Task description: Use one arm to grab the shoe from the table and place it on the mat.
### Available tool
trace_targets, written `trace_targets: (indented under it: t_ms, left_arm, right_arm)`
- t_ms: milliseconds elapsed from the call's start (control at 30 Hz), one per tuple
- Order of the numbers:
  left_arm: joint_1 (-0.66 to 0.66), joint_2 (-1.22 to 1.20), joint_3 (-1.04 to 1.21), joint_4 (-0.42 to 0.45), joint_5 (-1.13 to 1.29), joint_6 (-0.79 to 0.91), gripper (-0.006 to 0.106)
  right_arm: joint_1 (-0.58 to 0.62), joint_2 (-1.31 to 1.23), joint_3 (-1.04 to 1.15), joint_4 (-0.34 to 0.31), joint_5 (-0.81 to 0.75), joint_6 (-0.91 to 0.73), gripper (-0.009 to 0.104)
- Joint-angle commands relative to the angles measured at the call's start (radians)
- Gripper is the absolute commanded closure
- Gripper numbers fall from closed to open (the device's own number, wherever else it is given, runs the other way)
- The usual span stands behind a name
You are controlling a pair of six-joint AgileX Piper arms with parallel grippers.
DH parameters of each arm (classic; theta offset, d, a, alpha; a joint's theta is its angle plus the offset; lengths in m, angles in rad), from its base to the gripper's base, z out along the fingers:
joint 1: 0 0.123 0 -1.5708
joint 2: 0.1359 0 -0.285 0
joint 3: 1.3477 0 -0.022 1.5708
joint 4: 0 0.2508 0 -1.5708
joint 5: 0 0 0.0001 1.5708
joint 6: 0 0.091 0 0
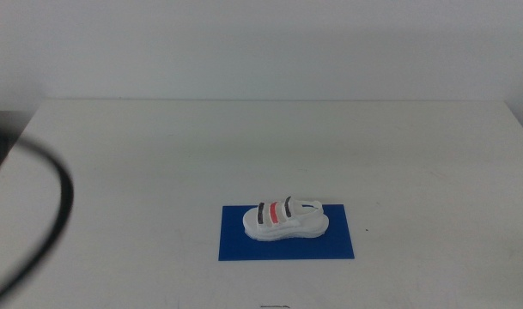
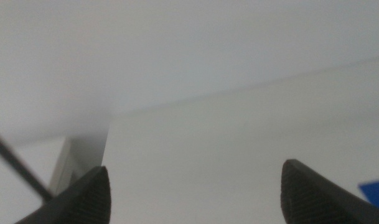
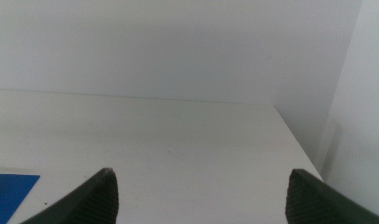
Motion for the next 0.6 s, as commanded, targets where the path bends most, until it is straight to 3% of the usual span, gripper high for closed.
trace_targets:
  t_ms: [0,567]
  left_arm:
    - [0.024,-0.082,0.079,-0.02,-0.099,-0.041,0.007]
    - [0.075,-0.574,0.541,-0.086,-0.127,-0.043,0.007]
  right_arm:
    - [0.002,-0.019,-0.019,-0.009,-0.076,-0.004,0.001]
    - [0.002,-0.019,-0.019,-0.009,-0.076,-0.004,0.001]
